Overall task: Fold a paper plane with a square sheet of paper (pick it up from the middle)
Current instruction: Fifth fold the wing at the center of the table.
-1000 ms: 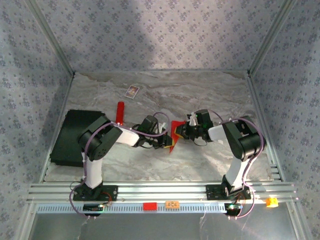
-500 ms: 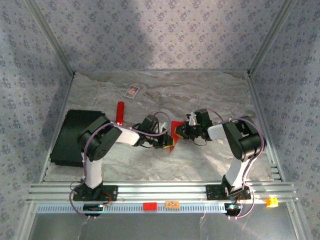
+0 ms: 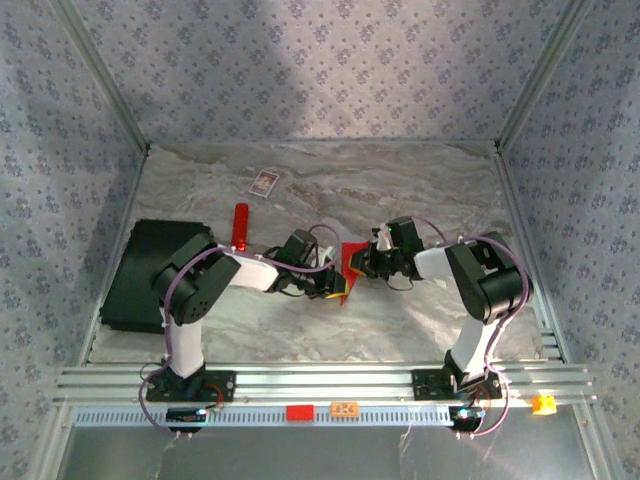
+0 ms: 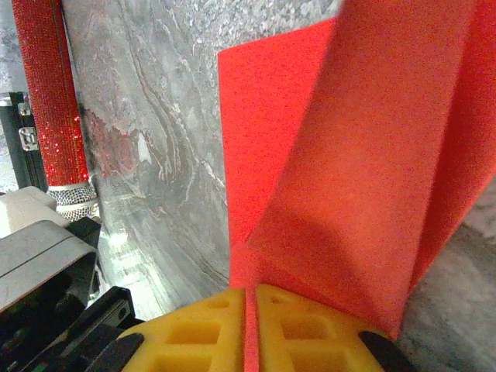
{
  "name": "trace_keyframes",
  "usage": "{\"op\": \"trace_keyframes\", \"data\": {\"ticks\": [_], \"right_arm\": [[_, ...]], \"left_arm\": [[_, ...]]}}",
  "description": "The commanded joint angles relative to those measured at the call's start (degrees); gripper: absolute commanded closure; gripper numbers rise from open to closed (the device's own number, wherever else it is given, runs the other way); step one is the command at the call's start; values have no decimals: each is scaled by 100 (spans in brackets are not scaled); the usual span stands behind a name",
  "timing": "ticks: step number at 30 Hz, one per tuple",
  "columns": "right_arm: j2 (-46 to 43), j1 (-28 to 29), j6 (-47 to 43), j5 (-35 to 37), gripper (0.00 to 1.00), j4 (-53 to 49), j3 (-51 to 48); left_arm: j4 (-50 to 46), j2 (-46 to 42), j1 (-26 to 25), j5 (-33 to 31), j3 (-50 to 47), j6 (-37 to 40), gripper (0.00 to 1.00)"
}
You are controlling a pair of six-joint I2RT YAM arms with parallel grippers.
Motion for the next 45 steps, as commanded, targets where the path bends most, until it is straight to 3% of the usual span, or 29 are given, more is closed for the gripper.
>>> {"op": "trace_keyframes", "data": {"ticks": [1,9,15,26,37,45], "right_arm": [[155,29,-154,561,85,-713,-112],[170,38,-165,604,86,-793,-89],[163,37,-179,617,85,-832,-92],[154,43,-213,688,86,-930,-63],[84,42,-229,661,86,-939,-57],[98,44,-222,653,86,-930,-60]], "left_arm": [[-166,-194,-37,208,-66,99,93],[-473,-122,-45,214,-151,284,96],[-1101,-61,-127,290,-68,632,94],[-1175,-133,-247,342,-277,686,89],[-1191,-1290,-168,-636,-522,713,77],[-878,-1117,-63,-427,-7,488,83]]}}
